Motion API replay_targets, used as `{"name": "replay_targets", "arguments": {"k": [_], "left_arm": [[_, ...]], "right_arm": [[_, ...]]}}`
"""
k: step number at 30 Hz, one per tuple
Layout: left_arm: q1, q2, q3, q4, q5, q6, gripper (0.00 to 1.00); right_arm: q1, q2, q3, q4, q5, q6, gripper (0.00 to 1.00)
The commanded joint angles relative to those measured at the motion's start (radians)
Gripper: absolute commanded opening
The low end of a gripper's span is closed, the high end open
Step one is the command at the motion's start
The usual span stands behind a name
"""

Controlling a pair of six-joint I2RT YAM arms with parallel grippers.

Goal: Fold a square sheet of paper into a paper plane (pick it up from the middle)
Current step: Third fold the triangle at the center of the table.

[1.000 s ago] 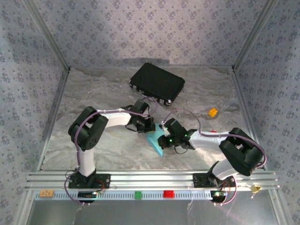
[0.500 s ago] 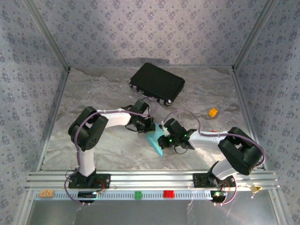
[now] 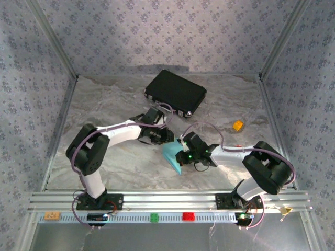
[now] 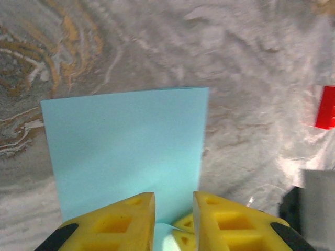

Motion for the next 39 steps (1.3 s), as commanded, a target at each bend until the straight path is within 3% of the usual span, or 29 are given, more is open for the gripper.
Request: {"name": "replay_targets", "arguments": {"k": [1, 6, 10, 14, 39], "left_arm": [[0.002, -0.078, -0.039, 0.008, 0.008, -0.023, 0.23], [-0.005, -0.157, -0.176, 0.159, 0.079, -0.121, 0.10], [-0.017, -0.180, -0.303, 0.373, 0.141, -0.231, 0.00], [-0.037, -0.161, -0.368, 0.509, 0.151, -0.306, 0.00], [-0.067, -0.053, -0.409, 0.519, 0.140, -0.298, 0.00]], "right_arm": [[-0.008, 0.024, -0.003, -0.024, 0.020, 0.013, 0.01], [-0.018, 0.035, 0.005, -0.024, 0.027, 0.017, 0.01], [-0.021, 0.043, 0.012, -0.030, 0.040, 0.022, 0.01], [-0.021, 0.046, 0.015, -0.031, 0.040, 0.027, 0.00], [-0.021, 0.045, 0.007, -0.038, 0.050, 0.034, 0.00]]}}
